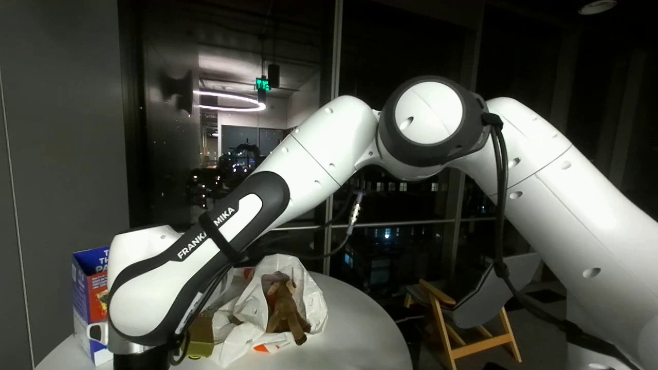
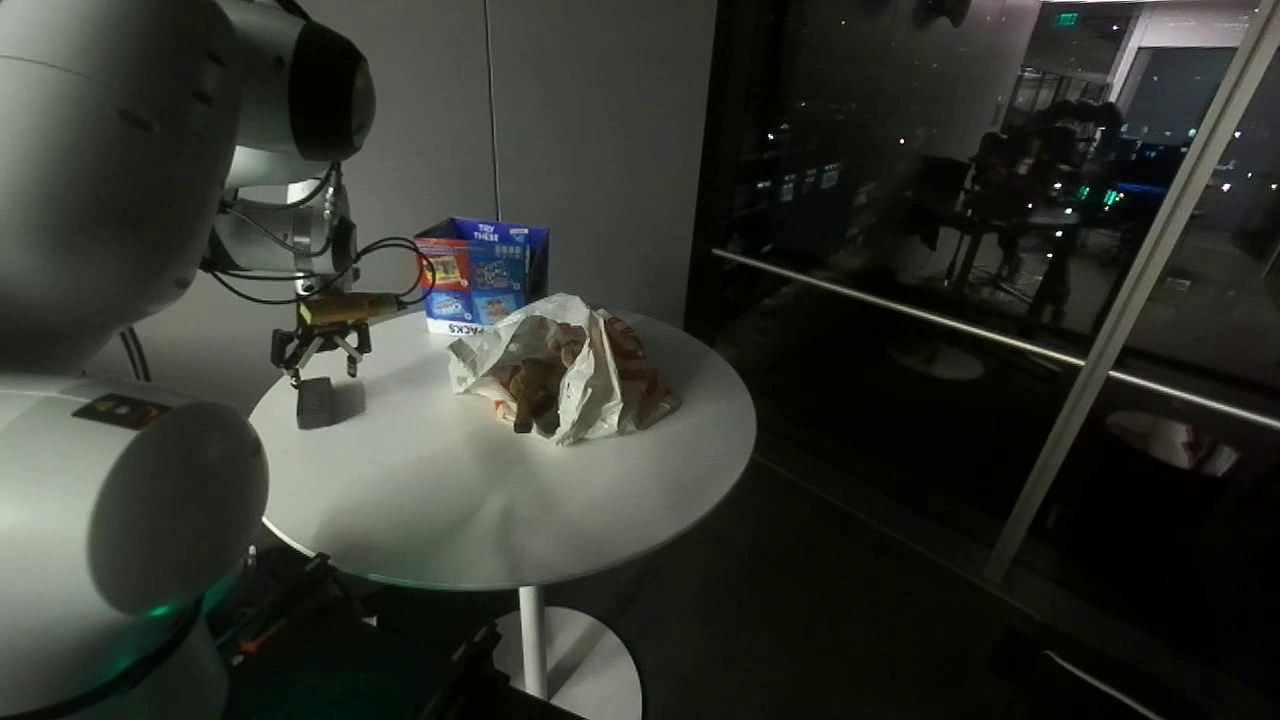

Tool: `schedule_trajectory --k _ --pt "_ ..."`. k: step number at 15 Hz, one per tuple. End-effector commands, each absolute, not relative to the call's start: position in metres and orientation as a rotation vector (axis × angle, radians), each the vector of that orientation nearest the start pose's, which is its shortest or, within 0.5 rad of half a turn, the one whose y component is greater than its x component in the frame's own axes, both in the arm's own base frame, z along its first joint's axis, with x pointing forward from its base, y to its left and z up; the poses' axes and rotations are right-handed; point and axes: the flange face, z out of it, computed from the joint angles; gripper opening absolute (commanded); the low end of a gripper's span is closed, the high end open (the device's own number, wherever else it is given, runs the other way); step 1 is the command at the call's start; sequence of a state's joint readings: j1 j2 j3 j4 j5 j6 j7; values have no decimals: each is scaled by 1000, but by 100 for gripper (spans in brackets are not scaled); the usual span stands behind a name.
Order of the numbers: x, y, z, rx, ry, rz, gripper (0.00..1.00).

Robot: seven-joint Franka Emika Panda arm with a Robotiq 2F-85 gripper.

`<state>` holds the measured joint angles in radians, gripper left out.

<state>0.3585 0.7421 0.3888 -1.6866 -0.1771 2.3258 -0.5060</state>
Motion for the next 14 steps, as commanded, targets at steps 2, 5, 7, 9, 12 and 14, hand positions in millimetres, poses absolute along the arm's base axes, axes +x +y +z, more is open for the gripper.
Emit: schedule_trajectory --k 2,5,7,9,12,14 --pt "529 438 173 -2359 -1800 85 100" --pt "532 437 164 -2370 -1803 97 100" --pt "530 440 161 -2329 -1744 151 100" --pt "526 444 164 -2329 -1701 171 100" --pt "521 450 173 -2337 -1649 164 100" --pt "520 451 174 -2316 -1622 172 100"
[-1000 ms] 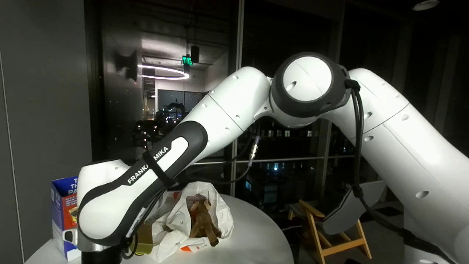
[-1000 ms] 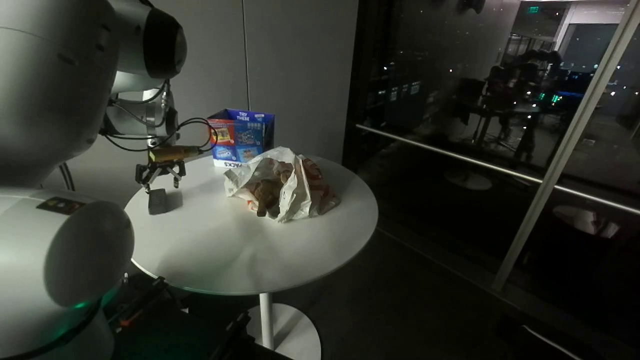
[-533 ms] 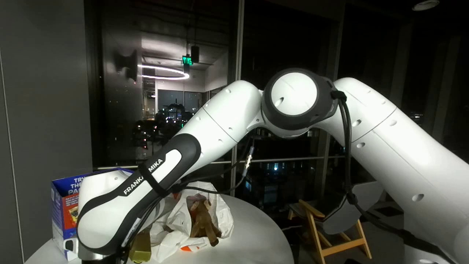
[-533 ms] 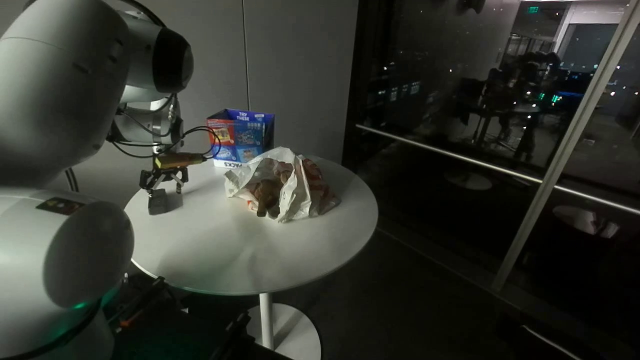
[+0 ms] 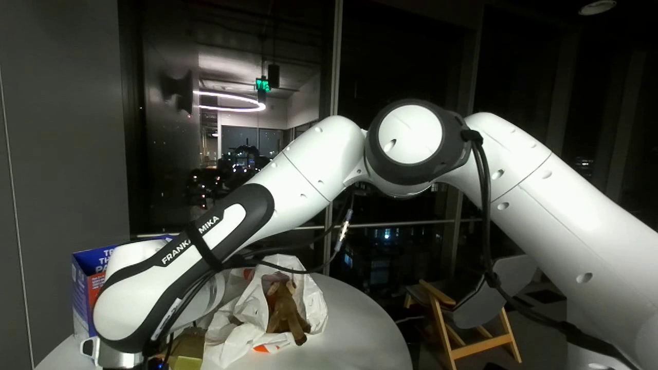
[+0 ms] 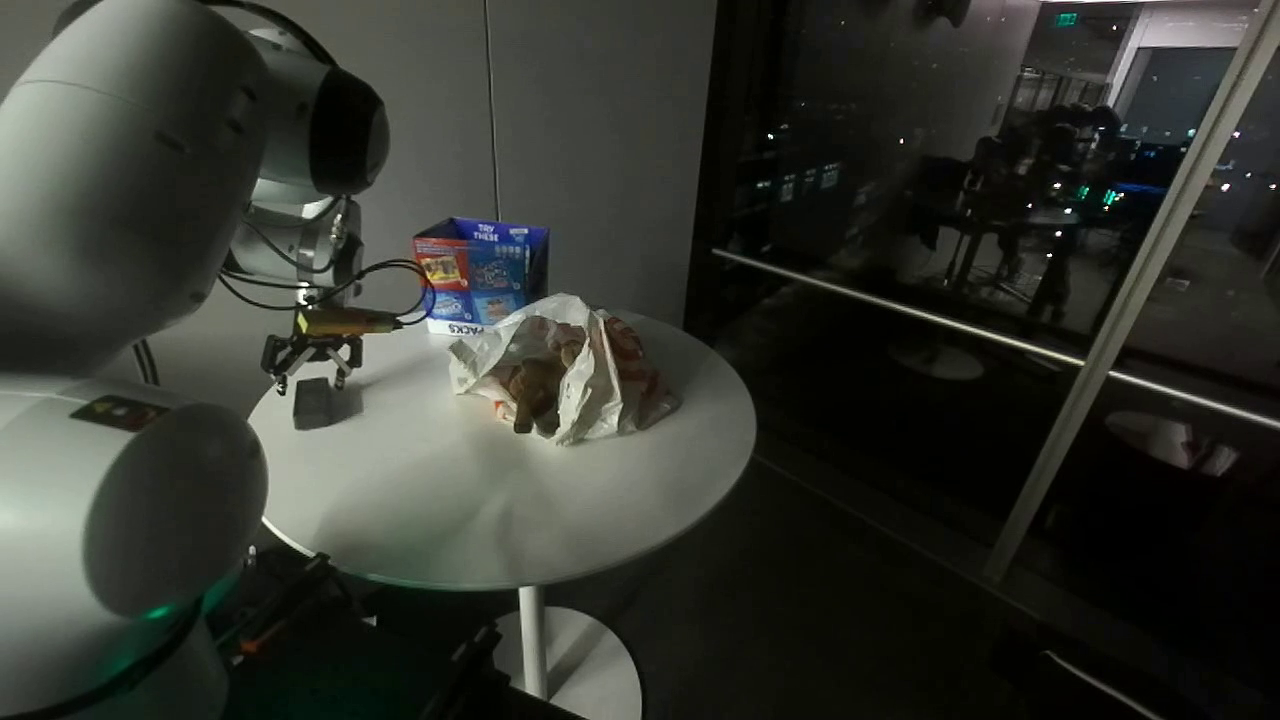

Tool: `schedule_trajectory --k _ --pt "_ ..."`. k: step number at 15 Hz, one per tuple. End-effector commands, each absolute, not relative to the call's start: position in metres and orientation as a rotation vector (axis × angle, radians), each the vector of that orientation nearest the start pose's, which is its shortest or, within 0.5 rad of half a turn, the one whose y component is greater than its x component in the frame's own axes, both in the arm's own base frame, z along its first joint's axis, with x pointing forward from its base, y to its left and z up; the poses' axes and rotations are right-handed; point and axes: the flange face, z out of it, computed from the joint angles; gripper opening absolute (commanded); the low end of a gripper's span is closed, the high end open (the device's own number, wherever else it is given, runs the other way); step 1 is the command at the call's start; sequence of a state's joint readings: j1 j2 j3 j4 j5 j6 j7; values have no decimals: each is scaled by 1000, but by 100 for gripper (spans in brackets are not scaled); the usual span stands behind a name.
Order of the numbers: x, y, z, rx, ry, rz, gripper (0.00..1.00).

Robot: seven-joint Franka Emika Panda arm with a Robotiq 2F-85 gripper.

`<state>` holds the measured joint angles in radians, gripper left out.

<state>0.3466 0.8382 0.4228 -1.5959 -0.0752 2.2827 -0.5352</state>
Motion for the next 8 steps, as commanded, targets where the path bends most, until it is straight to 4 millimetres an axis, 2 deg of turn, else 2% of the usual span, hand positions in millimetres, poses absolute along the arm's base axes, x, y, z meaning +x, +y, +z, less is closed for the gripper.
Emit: schedule_trajectory --k 1,8 --pt "519 451 172 -2307 -1606 187 100" --pt "523 442 156 -2333 -1561 282 100"
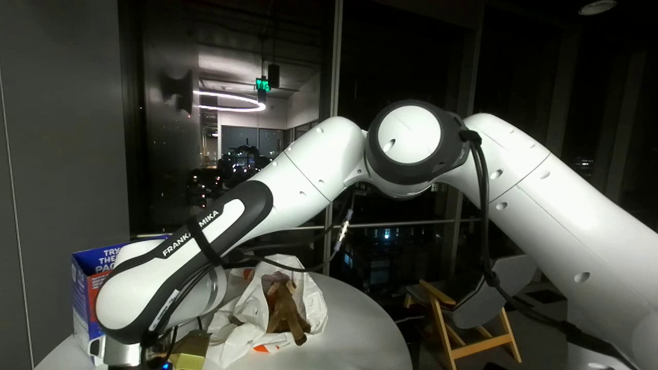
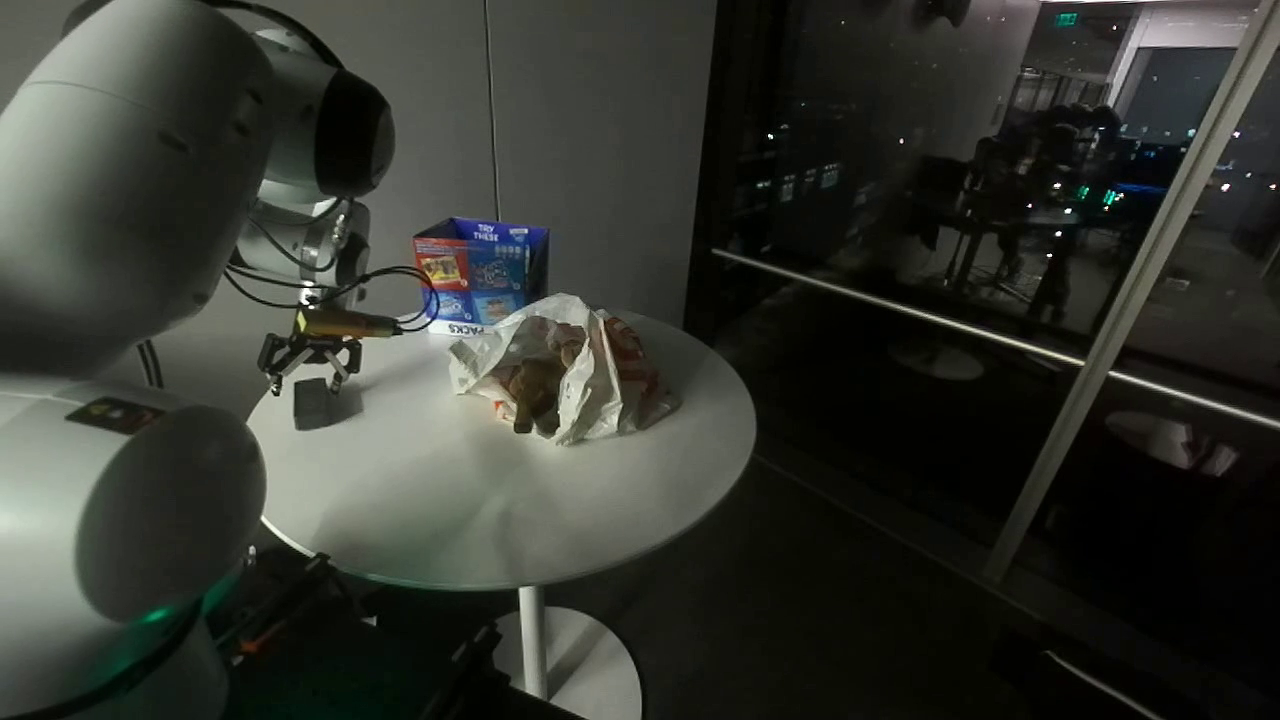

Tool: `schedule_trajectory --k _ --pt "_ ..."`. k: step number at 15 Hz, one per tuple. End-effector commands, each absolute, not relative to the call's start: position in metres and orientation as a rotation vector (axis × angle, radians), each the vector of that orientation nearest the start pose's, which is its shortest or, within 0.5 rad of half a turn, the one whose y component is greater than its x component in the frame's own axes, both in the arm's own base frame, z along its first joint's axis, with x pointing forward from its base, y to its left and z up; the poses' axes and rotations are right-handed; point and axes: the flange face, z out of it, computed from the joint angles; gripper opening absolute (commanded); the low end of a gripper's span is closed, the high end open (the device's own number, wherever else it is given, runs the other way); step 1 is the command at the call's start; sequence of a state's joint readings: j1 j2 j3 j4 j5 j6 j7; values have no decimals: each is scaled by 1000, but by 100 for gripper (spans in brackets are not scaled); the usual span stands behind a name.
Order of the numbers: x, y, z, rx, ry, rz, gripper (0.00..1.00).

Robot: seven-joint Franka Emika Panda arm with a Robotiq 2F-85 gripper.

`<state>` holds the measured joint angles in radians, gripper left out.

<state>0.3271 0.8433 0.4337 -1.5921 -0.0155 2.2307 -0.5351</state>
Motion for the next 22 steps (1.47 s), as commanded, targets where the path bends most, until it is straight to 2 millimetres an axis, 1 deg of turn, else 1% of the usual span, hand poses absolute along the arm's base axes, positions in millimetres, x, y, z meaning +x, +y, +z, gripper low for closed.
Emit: schedule_trajectory --k 1,5,6,7,8,9,10,11,12,13,14,16,18,22 --pt "523 441 153 -2341 -1565 299 100" --pt "523 442 140 -2399 -1582 306 100" --pt "523 442 138 -2414 -1596 301 75" --pt "523 442 138 -2435 -1604 292 74" --pt "524 443 138 -2445 -1614 291 68" --pt "524 443 139 -2459 -1619 286 58" --pt "525 443 139 -2470 -1619 282 52" --pt "525 444 139 -2475 -1621 284 44" --pt "526 444 141 -2492 -1625 282 39" --pt "525 445 145 -2512 -1631 269 39" --pt "524 443 155 -2567 -1620 249 39" --pt "524 434 172 -2667 -1541 193 39" --pt "520 421 193 -2763 -1415 116 39" --pt "499 388 228 -2942 -1200 -14 39"
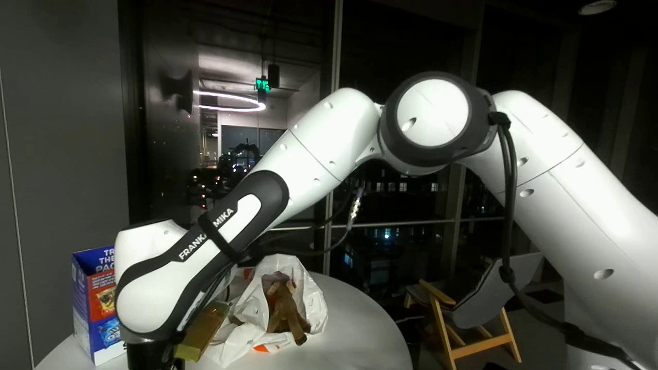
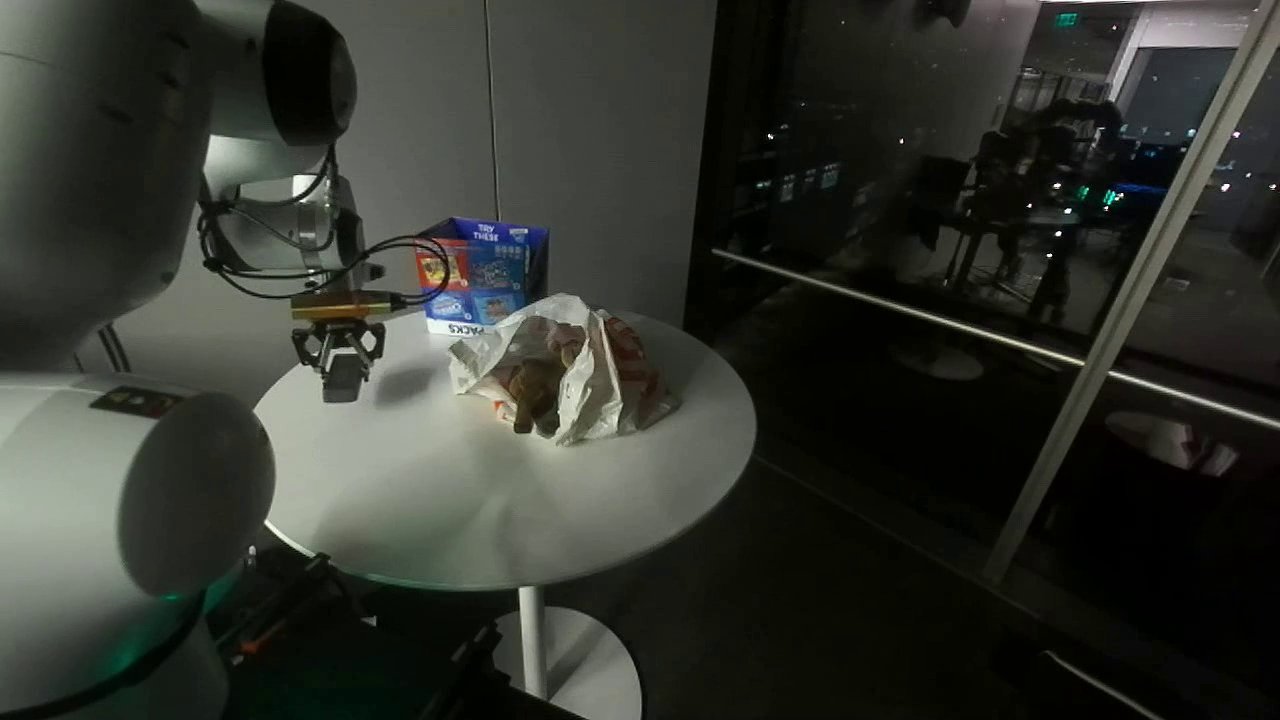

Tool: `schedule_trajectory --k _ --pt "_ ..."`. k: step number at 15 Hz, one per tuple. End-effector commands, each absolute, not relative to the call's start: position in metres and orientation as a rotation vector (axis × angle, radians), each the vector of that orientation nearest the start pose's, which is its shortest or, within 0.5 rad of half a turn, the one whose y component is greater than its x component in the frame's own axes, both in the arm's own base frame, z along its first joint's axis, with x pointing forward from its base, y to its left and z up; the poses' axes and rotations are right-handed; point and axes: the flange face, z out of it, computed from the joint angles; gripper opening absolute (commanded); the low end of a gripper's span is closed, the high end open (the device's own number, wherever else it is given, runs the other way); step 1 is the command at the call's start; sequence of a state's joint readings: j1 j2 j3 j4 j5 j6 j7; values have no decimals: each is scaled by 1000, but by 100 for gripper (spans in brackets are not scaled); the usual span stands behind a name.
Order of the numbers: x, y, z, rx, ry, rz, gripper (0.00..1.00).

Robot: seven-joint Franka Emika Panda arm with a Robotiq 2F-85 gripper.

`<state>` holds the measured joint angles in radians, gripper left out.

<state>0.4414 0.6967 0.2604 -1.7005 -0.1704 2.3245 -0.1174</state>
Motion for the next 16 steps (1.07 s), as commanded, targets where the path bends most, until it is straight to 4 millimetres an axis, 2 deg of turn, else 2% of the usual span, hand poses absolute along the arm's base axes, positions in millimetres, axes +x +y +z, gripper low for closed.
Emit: schedule_trajectory --k 1,5,12,14,16 --pt "493 379 234 -2987 -1141 -37 39" --pt "461 342 248 -3146 -859 -96 39" --pt "416 260 249 -3335 -276 -156 39" --pt "420 234 257 -3385 -144 -231 39" --pt "435 213 271 -3425 -72 -301 39"
